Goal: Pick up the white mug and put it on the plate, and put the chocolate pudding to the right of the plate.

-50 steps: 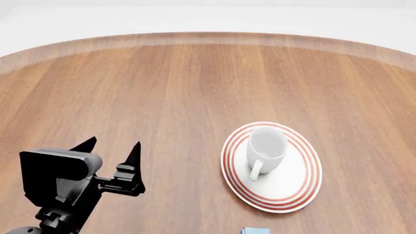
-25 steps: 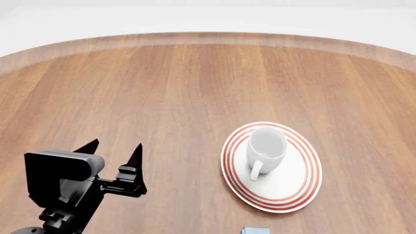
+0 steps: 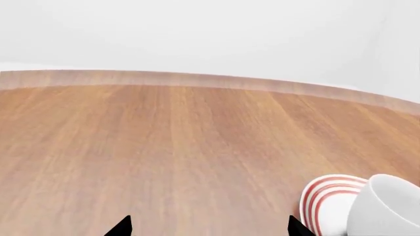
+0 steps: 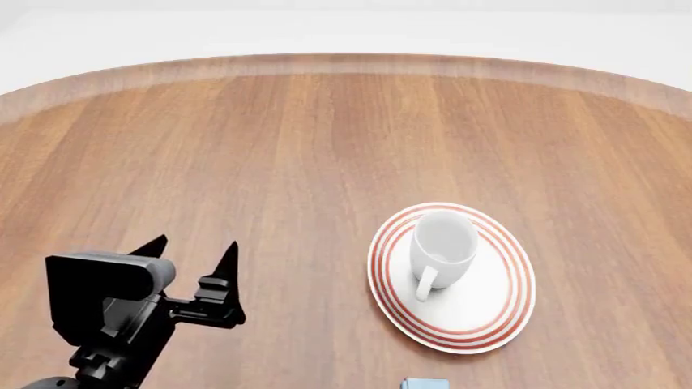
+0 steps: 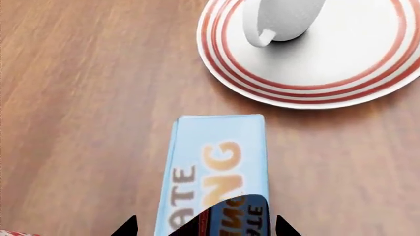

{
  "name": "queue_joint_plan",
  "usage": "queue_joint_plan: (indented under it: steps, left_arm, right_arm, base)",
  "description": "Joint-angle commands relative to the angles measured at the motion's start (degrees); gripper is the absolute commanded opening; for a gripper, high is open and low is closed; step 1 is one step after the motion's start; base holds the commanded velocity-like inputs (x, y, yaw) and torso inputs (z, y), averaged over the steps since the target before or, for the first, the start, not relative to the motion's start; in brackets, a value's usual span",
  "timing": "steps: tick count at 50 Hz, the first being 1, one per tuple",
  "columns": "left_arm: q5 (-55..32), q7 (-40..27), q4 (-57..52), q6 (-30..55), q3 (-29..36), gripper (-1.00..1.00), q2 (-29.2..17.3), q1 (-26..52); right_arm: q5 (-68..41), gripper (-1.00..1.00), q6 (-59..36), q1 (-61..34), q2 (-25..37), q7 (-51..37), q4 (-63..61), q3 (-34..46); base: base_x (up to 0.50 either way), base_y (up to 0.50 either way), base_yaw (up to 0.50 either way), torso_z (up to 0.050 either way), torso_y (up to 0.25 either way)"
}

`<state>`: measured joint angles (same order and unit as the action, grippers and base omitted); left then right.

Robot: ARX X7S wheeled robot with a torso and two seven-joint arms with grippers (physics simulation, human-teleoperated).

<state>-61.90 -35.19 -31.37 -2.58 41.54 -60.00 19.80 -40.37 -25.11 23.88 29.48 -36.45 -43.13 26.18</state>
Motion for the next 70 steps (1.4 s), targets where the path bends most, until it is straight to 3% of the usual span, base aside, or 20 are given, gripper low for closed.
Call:
queue_joint_plan:
  steps: [1, 19, 32, 34, 36, 38, 40, 42, 49, 51, 54, 55, 56, 57, 61, 65, 67, 68, 69, 70]
  left_arm:
    - [0.30, 1.49, -0.41, 0.24, -1.63, 1.00, 1.27, -0.45]
    - [0.09, 2.18, 0.52, -0.24, -1.83, 1.00, 1.46, -0.80]
    - [-0.34, 1.98, -0.05, -0.65, -2.25, 1.00, 0.76, -1.31]
    - [-0.46, 2.01, -0.02, -0.82, -2.35, 1.00, 0.66, -1.43]
    - [-0.44, 2.07, 0.04, -0.91, -2.37, 1.00, 0.65, -1.53]
    - [-0.41, 2.28, 0.28, -1.04, -2.36, 1.00, 0.72, -1.65]
    - [-0.68, 2.17, -0.03, -1.01, -2.44, 1.00, 0.58, -1.65]
    - [-0.51, 2.08, -0.22, -0.97, -2.42, 1.00, 0.55, -1.67]
    - [-0.76, 2.38, 0.20, -1.37, -2.65, 1.00, 0.40, -1.95]
    - [-0.79, 2.32, 0.08, -1.43, -2.73, 1.00, 0.25, -2.03]
    - [-0.94, 2.18, -0.15, -1.56, -2.89, 1.00, -0.01, -2.15]
    - [-0.90, 2.16, -0.19, -1.58, -2.91, 1.00, -0.04, -2.18]
    - [-0.90, 2.16, -0.16, -1.59, -2.92, 1.00, -0.03, -2.21]
    - [-0.87, 2.14, -0.14, -1.62, -2.92, 1.00, -0.02, -2.24]
    - [-0.62, 2.43, 0.34, -1.86, -2.83, 1.00, 0.26, -2.52]
    - [-0.54, 2.53, 0.48, -1.92, -2.82, 1.00, 0.31, -2.64]
    - [-0.64, 2.65, 0.70, -1.99, -2.85, 1.00, 0.34, -2.69]
    - [-0.58, 2.73, 0.92, -1.92, -2.79, 1.00, 0.48, -2.65]
    - [-0.56, 2.78, 1.02, -1.93, -2.78, 1.00, 0.56, -2.65]
    - [-0.56, 2.78, 1.02, -1.93, -2.79, 1.00, 0.57, -2.66]
  right_arm:
    - [1.79, -1.00, -0.69, 0.17, -0.55, 1.53, 0.46, -0.24]
    - [2.21, -1.00, -2.29, -0.92, 0.01, -0.08, -0.39, 0.54]
    - [-1.73, -1.00, -4.17, -1.23, 5.05, -5.73, -15.36, -3.32]
    - [-2.24, -1.00, 10.25, -6.97, 17.68, -15.66, -16.86, 9.71]
    - [-1.05, -1.00, 21.16, -16.91, 25.97, -23.88, -16.86, 25.83]
    - [5.91, -1.00, 33.45, -32.82, 33.25, -32.12, -16.87, 43.02]
    - [11.20, -1.00, 42.47, -50.01, 35.24, -41.22, -16.87, 60.21]
    - [19.24, -1.00, 50.22, -67.20, 31.18, -53.47, -16.87, 77.40]
    - [34.69, -1.00, 68.68, -121.02, 41.91, -53.51, -16.87, 137.56]
    - [34.74, -1.00, 67.93, -124.48, 43.32, -53.50, -16.87, 153.79]
    - [36.87, -1.00, 67.88, -127.81, 45.74, -53.23, -16.87, 153.80]
    - [38.48, -1.00, 67.10, -127.65, 49.88, -50.42, -16.87, 153.80]
    - [40.98, -1.00, 66.26, -125.94, 58.44, -44.57, -16.87, 153.76]
    - [42.31, -1.00, 66.14, -124.98, 60.47, -43.39, -16.87, 153.10]
    - [42.13, -1.00, 59.21, -129.40, 60.51, -48.53, -16.87, 147.73]
    - [25.34, -1.00, 55.67, -139.13, 60.51, -43.59, -16.87, 138.18]
    - [8.15, -1.00, 50.15, -151.46, 60.52, -38.06, -16.87, 125.69]
    - [-0.44, -1.00, 41.55, -158.18, 60.52, -36.74, -16.87, 117.10]
    - [-9.04, -1.00, 40.45, -158.04, 60.52, -34.25, -16.87, 112.56]
    - [-10.98, -1.00, 39.99, -157.57, 60.52, -33.86, -16.87, 110.92]
  base:
    - [0.00, 0.00, 0.00, 0.000, 0.000]
    - [0.00, 0.00, 0.00, 0.000, 0.000]
    - [0.00, 0.00, 0.00, 0.000, 0.000]
    - [0.00, 0.00, 0.00, 0.000, 0.000]
    - [0.00, 0.00, 0.00, 0.000, 0.000]
    - [0.00, 0.00, 0.00, 0.000, 0.000]
    - [0.00, 0.00, 0.00, 0.000, 0.000]
    - [0.00, 0.00, 0.00, 0.000, 0.000]
    - [0.00, 0.00, 0.00, 0.000, 0.000]
    - [0.00, 0.00, 0.00, 0.000, 0.000]
    - [0.00, 0.00, 0.00, 0.000, 0.000]
    - [0.00, 0.00, 0.00, 0.000, 0.000]
    - [0.00, 0.00, 0.00, 0.000, 0.000]
    - [0.00, 0.00, 0.00, 0.000, 0.000]
    - [0.00, 0.00, 0.00, 0.000, 0.000]
    - [0.00, 0.00, 0.00, 0.000, 0.000]
    - [0.00, 0.00, 0.00, 0.000, 0.000]
    - [0.00, 0.00, 0.00, 0.000, 0.000]
    - [0.00, 0.00, 0.00, 0.000, 0.000]
    - [0.00, 0.00, 0.00, 0.000, 0.000]
